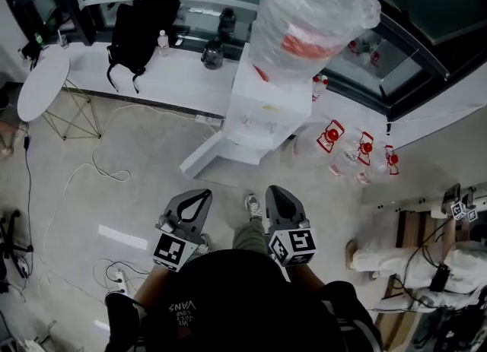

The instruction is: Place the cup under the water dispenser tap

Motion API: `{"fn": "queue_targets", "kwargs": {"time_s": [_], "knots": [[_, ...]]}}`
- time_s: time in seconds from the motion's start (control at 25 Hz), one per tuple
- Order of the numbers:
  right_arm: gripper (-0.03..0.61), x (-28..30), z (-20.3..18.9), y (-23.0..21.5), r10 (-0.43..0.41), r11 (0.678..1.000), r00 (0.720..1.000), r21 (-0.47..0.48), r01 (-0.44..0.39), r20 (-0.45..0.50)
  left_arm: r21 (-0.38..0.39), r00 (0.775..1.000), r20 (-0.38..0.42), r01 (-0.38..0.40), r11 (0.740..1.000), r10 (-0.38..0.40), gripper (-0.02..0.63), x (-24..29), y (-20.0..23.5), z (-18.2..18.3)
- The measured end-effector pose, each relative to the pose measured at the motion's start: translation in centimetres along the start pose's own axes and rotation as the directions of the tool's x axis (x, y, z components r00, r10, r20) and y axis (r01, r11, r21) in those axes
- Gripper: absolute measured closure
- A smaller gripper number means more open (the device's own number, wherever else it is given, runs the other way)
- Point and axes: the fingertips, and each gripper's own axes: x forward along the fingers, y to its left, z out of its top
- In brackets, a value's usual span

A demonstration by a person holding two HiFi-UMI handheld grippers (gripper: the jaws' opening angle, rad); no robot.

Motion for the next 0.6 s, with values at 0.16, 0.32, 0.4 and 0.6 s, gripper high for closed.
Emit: {"fn": "queue_targets", "kwargs": {"time_s": [0.16, 0.32, 0.4, 0.6], "knots": [[0.534, 3.6, 0.2, -1.6, 0.069, 0.997, 0.998, -0.044, -0.070, -0.010, -0.057, 0.997, 0.002, -0.080, 0.995, 0.080, 0.595, 2.3, 1.5, -0.8], [0.534, 7.6, -1.0, -3.3, 0.109, 0.990, 0.991, -0.083, -0.115, -0.078, -0.090, 0.988, -0.002, -0.157, 0.983, 0.157, 0.595, 4.5, 3.4, -2.0], [0.534, 9.9, -1.8, -3.6, 0.119, 0.987, 0.989, -0.100, -0.128, -0.093, -0.091, 0.983, -0.003, -0.182, 0.979, 0.183, 0.595, 5.3, 4.9, -2.9], [0.534, 16.1, -5.3, -4.0, 0.128, 0.984, 0.984, -0.109, -0.142, -0.126, -0.042, 0.977, -0.033, -0.210, 0.977, 0.208, 0.595, 6.4, 8.5, -6.7]]}}
